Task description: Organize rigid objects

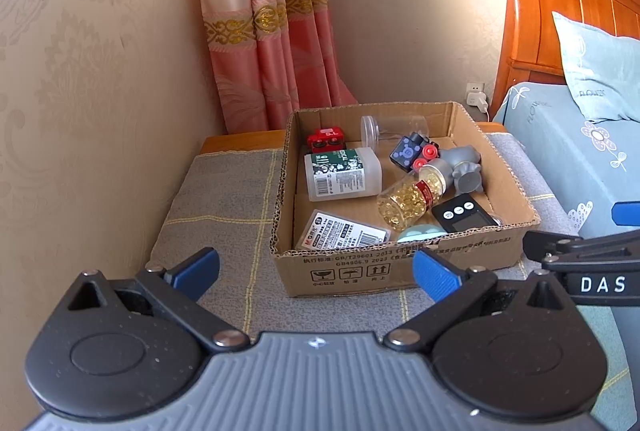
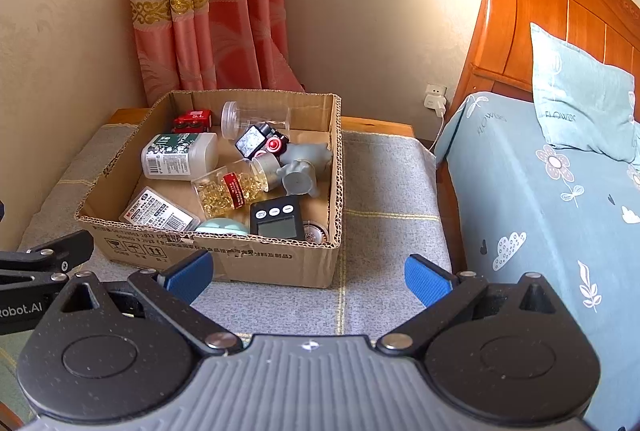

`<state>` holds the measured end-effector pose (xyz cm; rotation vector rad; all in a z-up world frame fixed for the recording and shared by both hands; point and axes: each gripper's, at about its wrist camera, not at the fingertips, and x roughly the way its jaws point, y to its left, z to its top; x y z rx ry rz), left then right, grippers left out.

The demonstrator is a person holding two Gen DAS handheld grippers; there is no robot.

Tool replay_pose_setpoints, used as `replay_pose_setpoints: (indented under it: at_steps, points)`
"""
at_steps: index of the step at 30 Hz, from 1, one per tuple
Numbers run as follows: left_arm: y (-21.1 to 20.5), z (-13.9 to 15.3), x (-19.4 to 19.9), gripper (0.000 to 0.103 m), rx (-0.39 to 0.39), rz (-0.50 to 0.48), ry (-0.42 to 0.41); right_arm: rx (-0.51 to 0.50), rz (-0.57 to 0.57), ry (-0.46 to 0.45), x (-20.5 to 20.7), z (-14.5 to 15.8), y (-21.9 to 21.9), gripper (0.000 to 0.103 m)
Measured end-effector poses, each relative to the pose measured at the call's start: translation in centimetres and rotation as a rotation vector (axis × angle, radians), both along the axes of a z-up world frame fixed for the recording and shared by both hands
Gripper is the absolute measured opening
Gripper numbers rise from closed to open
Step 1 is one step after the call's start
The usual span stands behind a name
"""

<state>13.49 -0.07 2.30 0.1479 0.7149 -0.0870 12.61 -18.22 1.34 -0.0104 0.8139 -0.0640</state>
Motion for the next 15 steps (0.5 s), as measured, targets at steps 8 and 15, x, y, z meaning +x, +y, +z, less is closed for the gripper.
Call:
replay_pose_setpoints:
  at_steps: [8, 15]
  points:
    - [-0.02, -0.02, -0.02, 0.102, -0.002, 0.000, 0.001, 0.000, 0.000, -0.005, -0.10, 0.11, 0.03, 0.103]
    - [-0.02, 0.08, -0.10, 0.102, -0.001, -0.001, -0.001, -0.001, 0.003, -0.006, -0.13, 0.12, 0.14, 0.103]
